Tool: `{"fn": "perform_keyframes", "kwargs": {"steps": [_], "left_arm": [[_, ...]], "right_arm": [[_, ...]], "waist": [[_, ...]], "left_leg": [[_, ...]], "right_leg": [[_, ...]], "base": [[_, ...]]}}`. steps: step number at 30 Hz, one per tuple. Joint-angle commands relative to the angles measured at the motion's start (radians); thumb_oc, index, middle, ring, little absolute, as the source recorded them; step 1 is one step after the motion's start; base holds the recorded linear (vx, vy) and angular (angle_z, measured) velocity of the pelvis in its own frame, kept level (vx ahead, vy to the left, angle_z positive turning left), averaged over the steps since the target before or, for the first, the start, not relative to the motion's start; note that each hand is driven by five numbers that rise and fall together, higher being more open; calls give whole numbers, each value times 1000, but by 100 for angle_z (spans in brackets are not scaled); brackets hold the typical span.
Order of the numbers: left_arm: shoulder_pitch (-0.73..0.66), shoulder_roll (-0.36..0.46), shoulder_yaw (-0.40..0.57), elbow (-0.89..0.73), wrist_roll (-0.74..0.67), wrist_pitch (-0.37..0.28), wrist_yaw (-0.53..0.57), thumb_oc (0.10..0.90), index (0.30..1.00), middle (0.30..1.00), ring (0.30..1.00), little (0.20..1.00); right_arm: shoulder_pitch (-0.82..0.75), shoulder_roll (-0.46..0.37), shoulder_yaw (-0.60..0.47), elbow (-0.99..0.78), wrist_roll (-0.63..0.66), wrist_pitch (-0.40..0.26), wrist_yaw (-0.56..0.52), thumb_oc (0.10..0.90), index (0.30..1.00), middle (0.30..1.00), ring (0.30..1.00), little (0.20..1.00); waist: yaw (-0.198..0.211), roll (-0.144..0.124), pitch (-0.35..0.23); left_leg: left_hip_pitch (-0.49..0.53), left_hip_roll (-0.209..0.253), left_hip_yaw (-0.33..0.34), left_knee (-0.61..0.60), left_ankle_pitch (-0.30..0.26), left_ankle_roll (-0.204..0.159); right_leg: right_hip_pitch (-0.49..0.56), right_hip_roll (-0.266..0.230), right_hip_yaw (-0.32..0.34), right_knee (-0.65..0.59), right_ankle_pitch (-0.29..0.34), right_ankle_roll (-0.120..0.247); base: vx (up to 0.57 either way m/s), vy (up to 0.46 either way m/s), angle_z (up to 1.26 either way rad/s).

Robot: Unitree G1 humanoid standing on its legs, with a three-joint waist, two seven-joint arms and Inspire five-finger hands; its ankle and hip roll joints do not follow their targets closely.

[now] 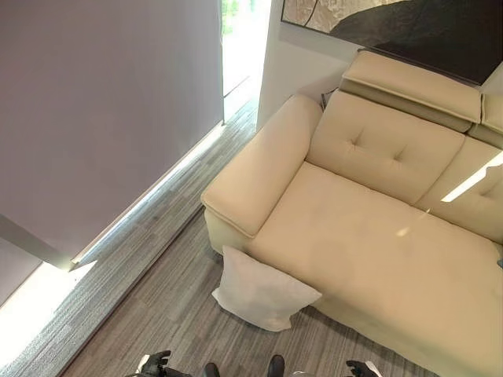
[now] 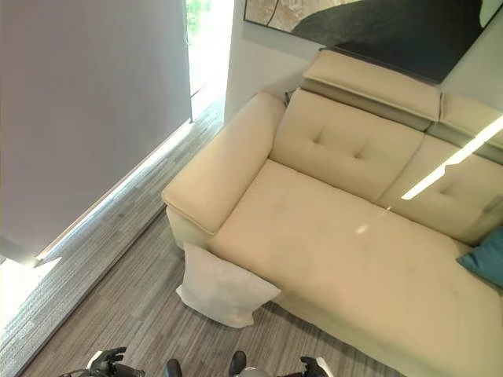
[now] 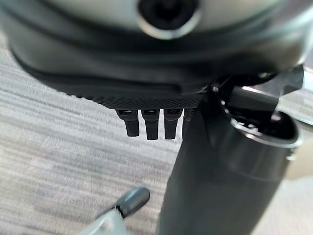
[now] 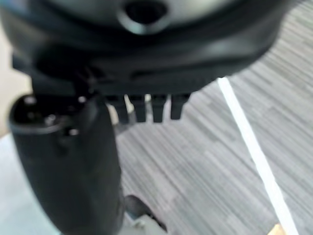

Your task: Pick up all the scattered cushions and arrange them neatly on the sofa.

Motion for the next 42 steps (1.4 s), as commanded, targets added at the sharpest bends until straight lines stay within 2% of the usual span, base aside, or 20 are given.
{"fn": "perform_keyframes", "kwargs": {"steps": [1, 3, 5, 8, 10, 11, 13, 20, 21, 22, 23, 25, 26, 27, 29, 30, 33, 38, 41, 42], "left_arm": [[-34, 8, -33, -27, 31, -19, 5, 800, 900, 900, 900, 900], [-37, 2, -40, -27, 24, -17, 7, 800, 900, 900, 900, 900], [-39, -3, -44, -21, 23, -14, 9, 800, 900, 900, 900, 900], [-47, -6, -49, -18, 12, -16, 13, 800, 900, 900, 900, 900], [-51, -12, -53, -14, 4, -17, 15, 800, 900, 900, 900, 900], [-50, -15, -52, -9, 4, -16, 13, 800, 900, 900, 900, 900], [-44, -19, -50, 5, 14, -13, 12, 800, 900, 900, 900, 900], [-50, 9, -41, 9, 26, -10, 21, 800, 900, 900, 900, 900], [-59, 27, -32, 10, 22, -10, 29, 800, 900, 900, 900, 900], [-59, 40, -19, 6, 14, -13, 31, 800, 900, 900, 900, 900], [-55, 46, -13, 0, 10, -15, 31, 800, 900, 900, 900, 900], [-55, 47, -11, -1, 8, -17, 31, 800, 900, 900, 900, 900], [-63, 48, -21, -4, 15, -17, 29, 800, 900, 900, 900, 900], [-70, 43, -22, -6, 9, -21, 28, 800, 900, 900, 900, 900], [-86, 38, -38, -14, 1, -22, 35, 800, 900, 900, 900, 900], [-95, 37, -39, -17, -6, -23, 36, 800, 900, 900, 900, 900], [-114, 29, -39, -20, -29, -30, 41, 800, 900, 900, 900, 900], [-202, 36, -52, -84, -118, -64, 81, 800, 900, 900, 900, 900], [-234, 43, -51, -111, -155, -82, 108, 800, 900, 900, 900, 900], [-269, 44, -49, -140, -198, -98, 133, 800, 900, 900, 900, 900]], "right_arm": [[-56, -63, 8, 20, 36, -21, -34, 800, 900, 900, 900, 900], [-61, -67, 10, 22, 37, -19, -35, 800, 900, 900, 900, 900], [-63, -71, 13, 24, 31, -19, -40, 800, 900, 900, 900, 900], [-67, -79, 17, 23, 30, -18, -43, 800, 900, 900, 900, 900], [-69, -84, 18, 29, 24, -15, -47, 800, 900, 900, 900, 900], [-68, -86, 18, 30, 21, -15, -45, 800, 900, 900, 900, 900], [-62, -84, 10, 34, 15, -16, -40, 800, 900, 900, 900, 900], [-81, -63, 16, 21, 13, -10, -39, 800, 900, 900, 900, 900], [-101, -53, 28, 9, 11, -10, -44, 800, 900, 900, 900, 900], [-109, -48, 35, 3, 10, -15, -47, 800, 900, 900, 900, 900], [-112, -46, 40, -2, 12, -18, -47, 800, 900, 900, 900, 900], [-115, -46, 42, -4, 13, -20, -49, 800, 900, 900, 900, 900], [-121, -55, 54, -10, 17, -20, -54, 800, 900, 900, 900, 900], [-127, -59, 49, -13, 25, -21, -59, 800, 900, 900, 900, 900], [-136, -64, 54, -27, 42, -23, -64, 800, 900, 900, 900, 900], [-143, -70, 54, -27, 43, -19, -70, 800, 900, 900, 900, 900], [-157, -72, 58, -28, 49, -22, -84, 800, 900, 900, 900, 900], [-213, -94, 30, -55, 118, -41, -134, 800, 900, 900, 900, 900], [-242, -96, 8, -71, 162, -51, -151, 800, 900, 900, 900, 900], [-271, -96, -32, -97, 243, -73, -173, 800, 900, 900, 900, 900]], "waist": [[2, -30, 1], [12, -34, 6], [15, -43, -4], [31, -37, -2], [46, -28, 2], [48, -22, -1], [43, -12, -9], [57, -21, 4], [67, -17, 21], [83, -13, 25], [86, -10, 25], [84, -10, 26], [72, -14, 33], [70, -13, 42], [55, -13, 62], [57, -13, 69], [60, -11, 75], [52, 2, 115], [48, 8, 122], [48, 18, 123]], "left_leg": [[-55, -34, -58, 261, -101, -10], [-85, -40, -103, 259, -115, -4], [-95, -26, -134, 181, -126, -1], [-117, 15, -218, 64, -53, -22], [-136, 12, -312, 15, -13, -36], [-125, 8, -334, -15, -15, -37], [-101, 10, -323, -35, -14, -40], [-91, -39, -272, -8, -57, 9], [-90, -41, -241, -8, -63, 22], [-78, -40, -210, -24, -66, 31], [-59, -47, -195, -47, -63, 39], [-51, -54, -191, -56, -63, 42], [-40, -83, -181, -66, -74, 49], [-53, -90, -183, -56, -76, 50], [-90, -107, -191, -27, -83, 54], [-112, -112, -194, -16, -84, 55], [-164, -114, -185, -4, -85, 49], [-362, -111, -192, 81, -74, 38], [-428, -108, -193, 97, -64, 35], [-481, -98, -197, 119, -85, 25]], "right_leg": [[5, 10, 74, -39, 19, 50], [18, 11, 93, -45, 10, 48], [25, 3, 113, -54, 3, 59], [43, 9, 145, -60, -12, 65], [56, 14, 172, -62, -23, 67], [60, 14, 182, -61, -29, 69], [65, -7, 186, -51, -36, 80], [-8, -73, 229, 48, -7, 121], [-57, -94, 201, 97, 14, 133], [-82, -115, 138, 117, 26, 133], [-95, -104, 88, 126, 23, 123], [-103, -88, 81, 121, 22, 121], [-125, -34, 82, 58, 22, 104], [-123, -40, 89, 37, 29, 110], [-160, -8, 161, 38, 34, 96], [-175, -9, 166, 38, 42, 96], [-195, -35, 120, 20, 56, 97], [-365, -45, 107, 48, 73, 75], [-442, -51, 108, 74, 78, 71], [-495, -47, 118, 98, 57, 76]], "base": [[27, 14, 13], [64, 53, -27], [136, 116, -37], [156, 149, -16], [140, 198, -34], [158, 242, -81], [154, 285, -76], [42, 243, -45], [-55, 230, -48], [-22, 318, -119], [45, 234, -128], [54, 112, -104], [24, 61, -28], [17, 65, -2], [-55, -3, 26], [-87, -46, 34], [-96, -73, 21], [-130, -69, 15], [-80, -19, 6], [-15, -29, 5]]}}
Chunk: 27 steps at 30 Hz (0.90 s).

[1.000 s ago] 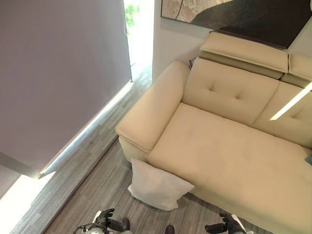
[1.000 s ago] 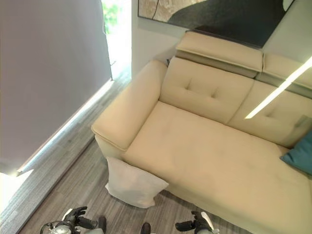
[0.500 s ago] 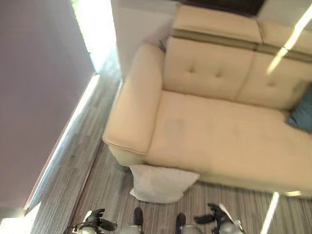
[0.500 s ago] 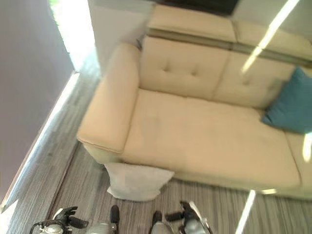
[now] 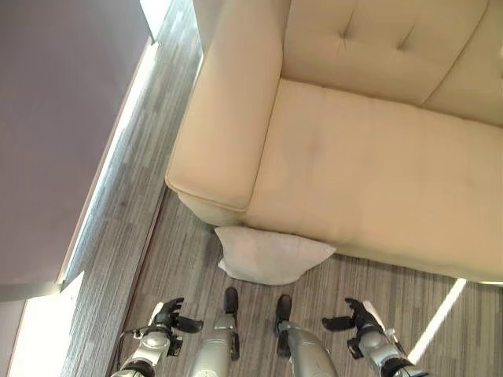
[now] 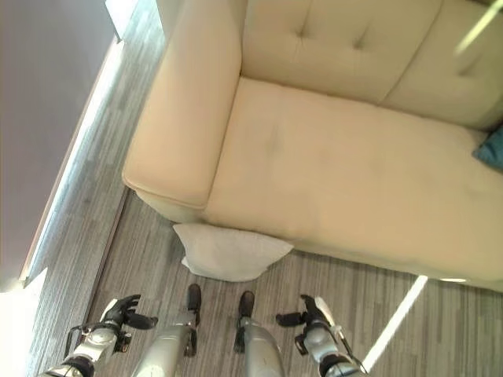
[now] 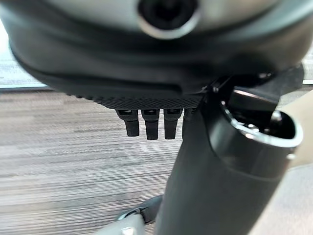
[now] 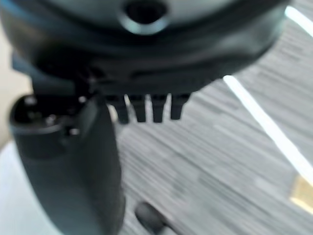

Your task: Pick up all the scattered cushions and arrange them neatly on the sofa.

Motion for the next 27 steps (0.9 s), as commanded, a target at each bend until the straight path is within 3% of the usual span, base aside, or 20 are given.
{"fn": "perform_keyframes", "kwargs": {"steps": [1, 2, 10, 13, 15, 22, 26, 27], "left_arm": [[-6, 17, 20, -39, -90, -79, 85, 800, 900, 900, 900, 900], [-44, 15, 20, -60, -130, -93, 104, 800, 900, 900, 900, 900], [-192, 16, -9, -161, -227, -141, 177, 800, 900, 900, 900, 900], [-218, 19, -14, -165, -234, -143, 180, 800, 900, 900, 900, 900], [-309, 34, -37, -187, -258, -154, 190, 800, 900, 900, 900, 900], [-457, 41, -86, -268, -280, -176, 201, 800, 900, 900, 900, 900], [-555, -2, -149, -284, -277, -178, 208, 800, 900, 900, 900, 900], [-588, -17, -173, -296, -269, -178, 209, 800, 900, 900, 900, 900]], "right_arm": [[67, -39, -38, -83, 171, -46, -82, 800, 900, 900, 900, 900], [33, -35, -72, -113, 247, -69, -112, 800, 900, 900, 900, 900], [-134, -34, -101, -205, 382, -144, -211, 800, 900, 900, 900, 900], [-163, -35, -94, -207, 391, -149, -213, 800, 900, 900, 900, 900], [-256, -42, -64, -227, 410, -166, -220, 800, 900, 900, 900, 900], [-427, -50, 38, -292, 392, -173, -217, 800, 900, 900, 900, 900], [-529, 25, 121, -353, 397, -199, -208, 800, 900, 900, 900, 900], [-557, 49, 153, -383, 404, -213, -195, 529, 493, 493, 493, 493]], "waist": [[-17, -21, -84], [-22, -16, -78], [-29, 7, -69], [-29, 9, -67], [-32, 13, -48], [-36, 18, -29], [-39, 21, -32], [-42, 21, -34]], "left_leg": [[-71, -24, -10, 99, -160, -21], [-135, -22, -10, 111, -153, -27], [-351, -26, -19, 136, -135, -37], [-378, -27, -17, 139, -134, -37], [-452, -25, -16, 147, -126, -38], [-561, -25, -14, 154, -112, -42], [-589, -27, -15, 139, -101, -44], [-597, -26, -15, 135, -98, -45]], "right_leg": [[-57, -31, 13, -143, 71, 79], [-118, -35, 20, -133, 76, 79], [-339, -52, 47, -96, 89, 88], [-368, -53, 52, -90, 90, 90], [-448, -60, 59, -75, 96, 97], [-567, -65, 72, -48, 97, 102], [-605, -58, 72, -46, 100, 105], [-609, -56, 72, -49, 101, 105]], "base": [[-85, -25, 3], [-91, -9, 3], [-74, 19, 1], [-17, 13, 0], [-34, 35, -4], [3, 3, 1], [19, -12, 1], [0, 0, 0]]}}
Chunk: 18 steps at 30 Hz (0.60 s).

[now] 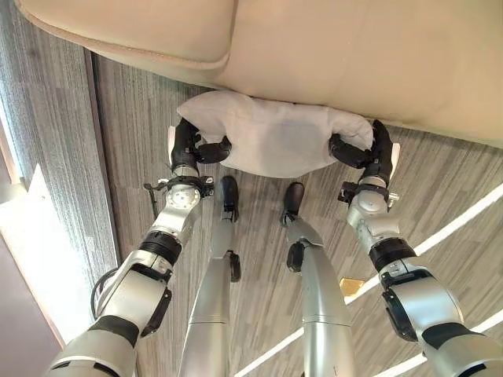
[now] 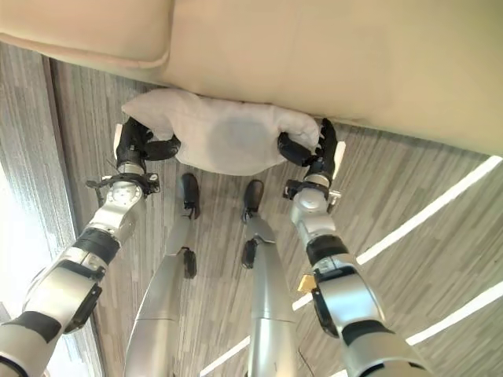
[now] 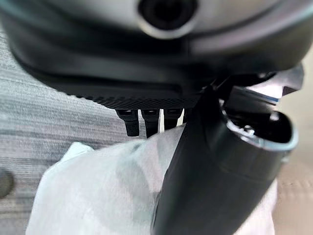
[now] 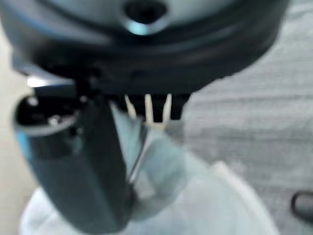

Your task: Pick up all the scattered cushions and arrange them neatly on the sofa.

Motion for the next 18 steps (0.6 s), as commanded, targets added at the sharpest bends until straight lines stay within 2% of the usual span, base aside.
{"fn": "perform_keyframes", "kwargs": {"steps": [1, 2, 3, 8, 11, 12, 13, 18], "left_arm": [[19, -46, -38, -58, 19, -74, -8, 800, 900, 900, 900, 900], [7, -62, -51, -74, 29, -76, -9, 461, 392, 392, 392, 392], [7, -62, -51, -74, 29, -76, -9, 400, 300, 300, 300, 300], [42, -80, -46, -159, 44, -82, -20, 400, 300, 300, 300, 300], [117, -77, -28, -195, 63, -75, -45, 400, 300, 300, 300, 300], [162, -74, -26, -221, 74, -72, -64, 400, 300, 300, 300, 300], [191, -72, -22, -240, 80, -69, -78, 400, 300, 300, 300, 300], [357, -46, -6, -408, 115, -69, -122, 400, 300, 300, 300, 300]], "right_arm": [[-3, 60, 118, -133, -33, -103, 63, 400, 300, 300, 300, 300], [-11, 71, 135, -167, -43, -112, 74, 400, 300, 300, 300, 300], [-11, 71, 135, -167, -43, -112, 74, 400, 300, 300, 300, 300], [37, 70, 130, -261, -92, -130, 102, 400, 300, 300, 300, 300], [133, 65, 97, -303, -110, -129, 126, 400, 300, 300, 300, 300], [190, 60, 81, -341, -112, -133, 146, 400, 300, 300, 300, 300], [229, 55, 70, -369, -111, -137, 159, 400, 300, 300, 300, 300], [417, 38, 34, -489, -113, -135, 217, 400, 300, 300, 300, 300]], "waist": [[-4, -7, -120], [-7, -5, -126], [-7, -5, -127], [-11, -3, -164], [-13, -3, -185], [-16, -4, -193], [-25, -9, -194], [-30, -10, -214]], "left_leg": [[-25, -18, -28, 104, -189, -19], [-25, -18, -28, 101, -187, -20], [-25, -18, -28, 101, -187, -20], [-1, -21, -32, 87, -186, -24], [65, -21, -30, 67, -187, -28], [119, -22, -32, 45, -187, -32], [133, -29, -26, 41, -158, -28], [316, -30, -40, -10, -163, -29]], "right_leg": [[56, -29, 39, -251, 103, 146], [53, -25, 37, -251, 102, 145], [53, -25, 37, -251, 102, 145], [69, -16, 31, -251, 98, 145], [129, -13, 23, -264, 94, 146], [182, -10, 17, -285, 96, 148], [204, -18, 6, -302, 127, 142], [387, -13, -18, -355, 127, 144]], "base": [[25, -34, 1], [0, 0, 0], [0, 0, 0], [0, 0, 0], [3, -10, -1], [-53, -19, -3], [-51, -31, -3], [23, -15, 0]]}}
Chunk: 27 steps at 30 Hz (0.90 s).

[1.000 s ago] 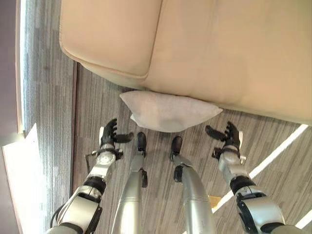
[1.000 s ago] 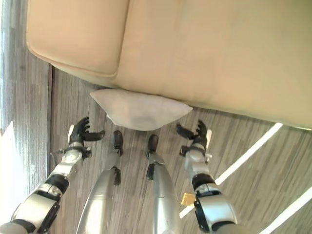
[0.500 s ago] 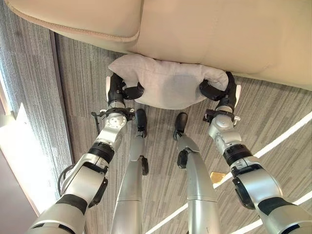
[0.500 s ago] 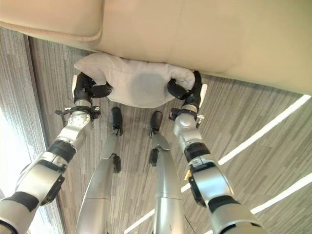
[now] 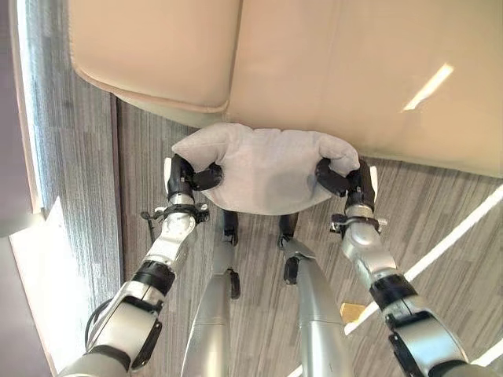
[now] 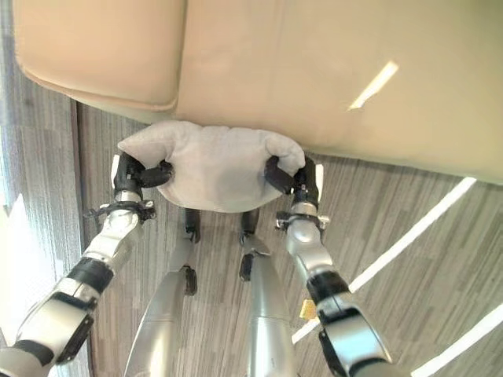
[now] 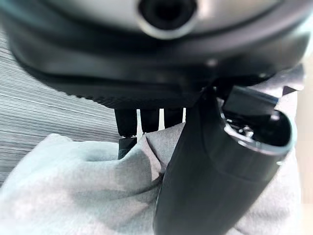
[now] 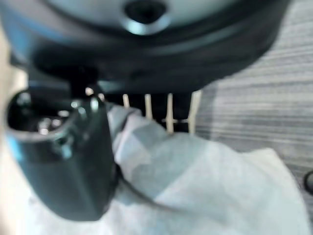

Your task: Pick up all the scattered cushions and arrange them neatly on the sofa.

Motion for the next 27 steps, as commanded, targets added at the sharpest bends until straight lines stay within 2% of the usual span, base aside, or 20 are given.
{"fn": "perform_keyframes", "kwargs": {"steps": [1, 5, 7, 10, 13, 17, 18, 19, 20, 21, 23, 27], "left_arm": [[25, -81, -75, -115, 96, -113, -107, 400, 300, 300, 300, 300], [183, -74, -69, -254, 109, -115, -147, 400, 300, 300, 300, 300], [301, -51, -45, -326, 85, -108, -181, 400, 300, 300, 300, 300], [406, -24, -22, -394, 80, -97, -210, 400, 300, 300, 300, 300], [443, -15, -16, -413, 79, -94, -219, 400, 300, 300, 300, 300], [472, -17, -16, -417, 70, -89, -220, 400, 300, 300, 300, 300], [473, -19, -17, -420, 70, -89, -218, 400, 300, 300, 300, 300], [474, -26, -19, -425, 74, -88, -213, 400, 300, 300, 300, 300], [474, -26, -20, -425, 75, -88, -213, 400, 300, 300, 300, 300], [478, -29, -18, -426, 83, -84, -210, 400, 300, 300, 300, 300], [479, -34, -14, -430, 89, -79, -209, 400, 300, 300, 300, 300], [478, -20, -18, -444, 97, -72, -218, 400, 300, 300, 300, 300]], "right_arm": [[5, 71, 39, -111, -35, -122, 95, 400, 300, 300, 300, 300], [183, 46, -7, -229, -65, -119, 147, 400, 300, 300, 300, 300], [299, 39, -50, -296, -72, -111, 179, 400, 300, 300, 300, 300], [423, 17, -99, -368, -113, -97, 208, 400, 300, 300, 300, 300], [476, 12, -123, -388, -125, -94, 213, 400, 300, 300, 300, 300], [511, 1, -141, -388, -134, -91, 210, 400, 300, 300, 300, 300], [511, 1, -140, -389, -133, -89, 209, 400, 300, 300, 300, 300], [508, 4, -141, -390, -131, -89, 203, 400, 300, 300, 300, 300], [508, 4, -141, -390, -131, -89, 203, 400, 300, 300, 300, 300], [507, 5, -140, -392, -137, -86, 200, 400, 300, 300, 300, 300], [502, 1, -141, -398, -151, -81, 194, 400, 300, 300, 300, 300], [495, -2, -141, -417, -159, -78, 192, 400, 300, 300, 300, 300]], "waist": [[-15, -10, -169], [-14, -20, -188], [-16, -23, -224], [-28, -24, -270], [-34, -29, -279], [-33, -43, -275], [-29, -47, -270], [-20, -54, -261], [-20, -54, -261], [-16, -55, -269], [-7, -49, -271], [-10, -47, -277]], "left_leg": [[64, -24, -28, 63, -183, -23], [273, -20, -24, 8, -199, -20], [405, -8, -19, -19, -214, -15], [534, 17, -6, -27, -235, -19], [582, 35, 3, 22, -266, -28], [578, 46, 10, 156, -282, -41], [569, 43, -5, 190, -273, -46], [543, 14, -51, 208, -280, -45], [544, 13, -52, 208, -281, -45], [539, -8, -81, 163, -294, -38], [547, -30, -99, 111, -289, -28], [574, -26, -89, 88, -284, -12]], "right_leg": [[166, -13, -13, -337, 139, 127], [398, -5, -23, -402, 125, 128], [544, 8, -21, -448, 115, 130], [680, 36, -7, -469, 81, 124], [754, 53, -3, -483, 55, 114], [826, 57, 5, -495, 38, 102], [834, 57, 13, -496, 39, 101], [839, 54, 26, -499, 44, 101], [840, 53, 26, -499, 44, 101], [847, 52, 38, -507, 47, 108], [848, 65, 67, -508, 52, 115], [850, 73, 102, -494, 46, 123]], "base": [[89, -33, -8], [148, -53, -8], [248, -66, 2], [197, -102, -9], [79, -96, -2], [30, -45, -2], [9, 33, -14], [5, 38, -45], [59, 65, -55], [97, 69, -58], [119, 100, -57], [113, 117, -81]]}}
